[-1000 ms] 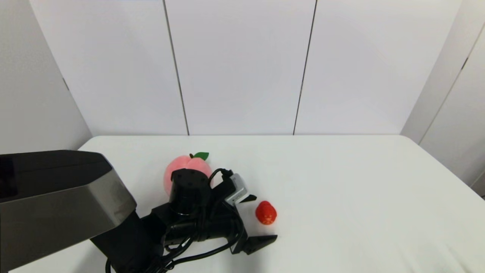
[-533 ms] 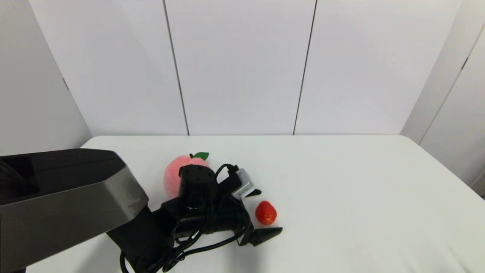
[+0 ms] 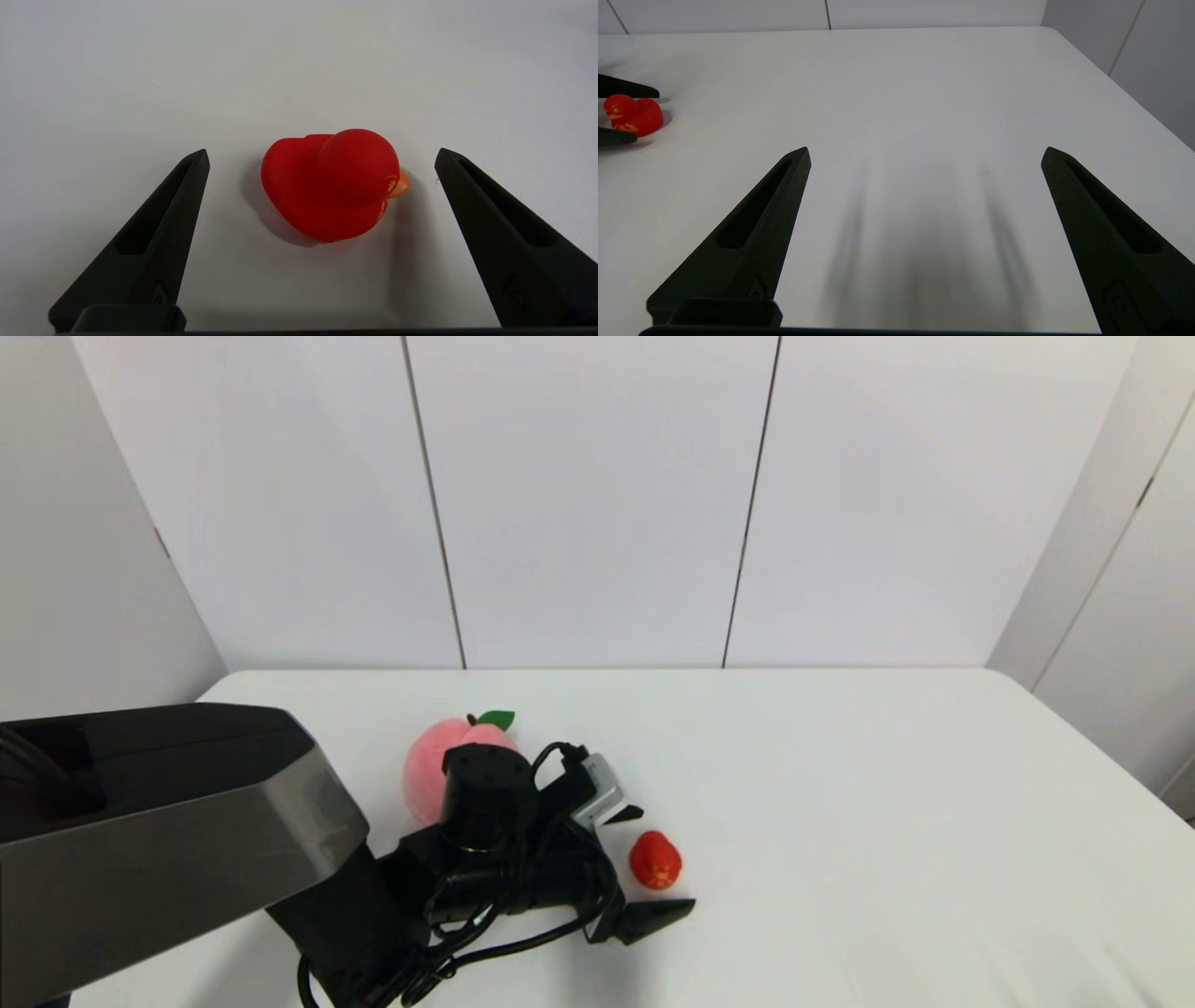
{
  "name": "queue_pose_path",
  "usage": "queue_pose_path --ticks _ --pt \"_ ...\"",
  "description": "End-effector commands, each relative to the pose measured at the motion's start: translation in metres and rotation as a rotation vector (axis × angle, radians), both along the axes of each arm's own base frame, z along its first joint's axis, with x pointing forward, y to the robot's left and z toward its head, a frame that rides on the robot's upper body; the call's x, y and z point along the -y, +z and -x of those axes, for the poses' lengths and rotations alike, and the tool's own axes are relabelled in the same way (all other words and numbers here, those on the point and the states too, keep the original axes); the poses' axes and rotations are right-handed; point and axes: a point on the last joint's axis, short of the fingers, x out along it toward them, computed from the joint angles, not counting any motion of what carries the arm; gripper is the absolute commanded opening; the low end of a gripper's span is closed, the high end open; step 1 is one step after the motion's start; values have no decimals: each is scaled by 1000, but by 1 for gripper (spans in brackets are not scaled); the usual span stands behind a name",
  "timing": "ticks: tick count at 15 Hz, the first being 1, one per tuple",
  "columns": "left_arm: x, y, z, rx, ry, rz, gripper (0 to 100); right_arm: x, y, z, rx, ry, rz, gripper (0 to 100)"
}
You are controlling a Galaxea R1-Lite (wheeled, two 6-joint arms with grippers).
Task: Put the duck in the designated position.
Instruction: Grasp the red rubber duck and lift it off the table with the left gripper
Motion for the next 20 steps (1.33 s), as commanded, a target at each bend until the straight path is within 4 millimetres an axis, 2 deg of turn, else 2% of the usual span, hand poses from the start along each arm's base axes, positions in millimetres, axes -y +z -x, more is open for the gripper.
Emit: queue_pose_path --ticks 1,11,16,20 --pt "0 1 0 3 -3 2 0 0 0 0 1 0 0 100" --pt "-1 4 1 13 -2 4 0 0 0 0 -1 0 0 100" --pt "-8 40 8 78 30 55 0 0 0 0 -1 0 0 100" --pt "-23 78 20 151 157 89 0 0 0 0 -1 0 0 100"
